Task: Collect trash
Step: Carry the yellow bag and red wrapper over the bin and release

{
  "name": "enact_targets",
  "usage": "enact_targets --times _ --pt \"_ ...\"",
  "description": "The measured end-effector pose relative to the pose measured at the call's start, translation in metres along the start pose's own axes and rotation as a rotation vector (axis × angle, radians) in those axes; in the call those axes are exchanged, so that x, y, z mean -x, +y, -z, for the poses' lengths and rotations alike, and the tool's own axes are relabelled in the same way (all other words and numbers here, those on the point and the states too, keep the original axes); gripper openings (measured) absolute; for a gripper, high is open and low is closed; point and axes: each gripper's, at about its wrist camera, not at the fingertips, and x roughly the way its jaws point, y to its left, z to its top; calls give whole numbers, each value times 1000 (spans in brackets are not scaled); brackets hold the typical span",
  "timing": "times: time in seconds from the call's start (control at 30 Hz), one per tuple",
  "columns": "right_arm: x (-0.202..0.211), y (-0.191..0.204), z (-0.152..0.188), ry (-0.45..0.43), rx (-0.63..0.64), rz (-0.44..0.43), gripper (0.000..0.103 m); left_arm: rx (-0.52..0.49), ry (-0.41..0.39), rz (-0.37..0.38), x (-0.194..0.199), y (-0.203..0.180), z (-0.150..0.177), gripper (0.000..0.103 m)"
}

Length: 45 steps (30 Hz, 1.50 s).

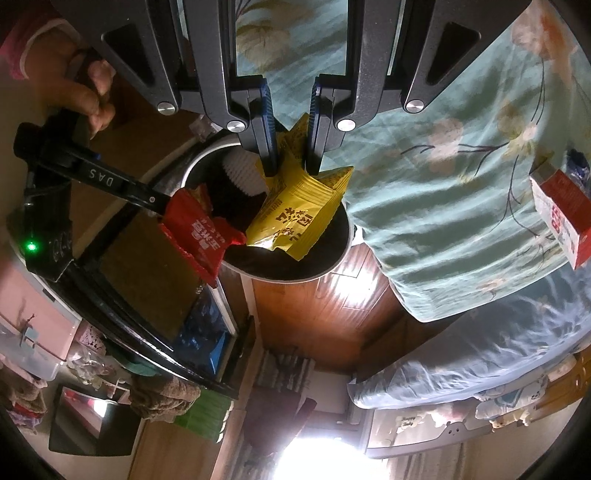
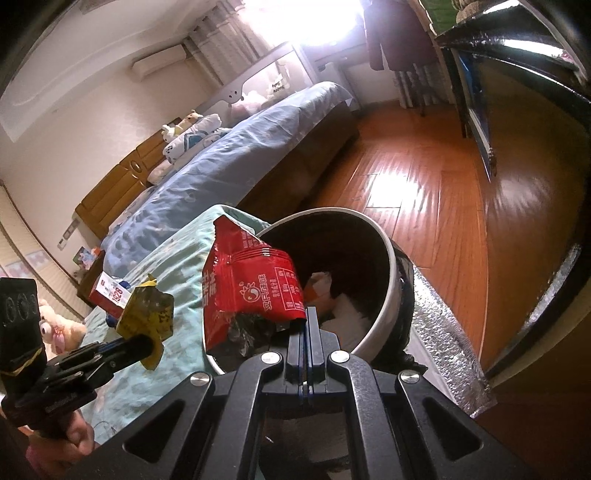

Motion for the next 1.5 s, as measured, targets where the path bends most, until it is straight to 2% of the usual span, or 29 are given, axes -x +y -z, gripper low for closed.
enact_targets --times 0.97,1.5 --pt "-16 -11 -19 12 -4 35 0 -27 32 -14 -24 -21 -16 15" --pt "-24 -15 -27 27 -2 67 1 -17 50 -11 -37 -21 -27 15"
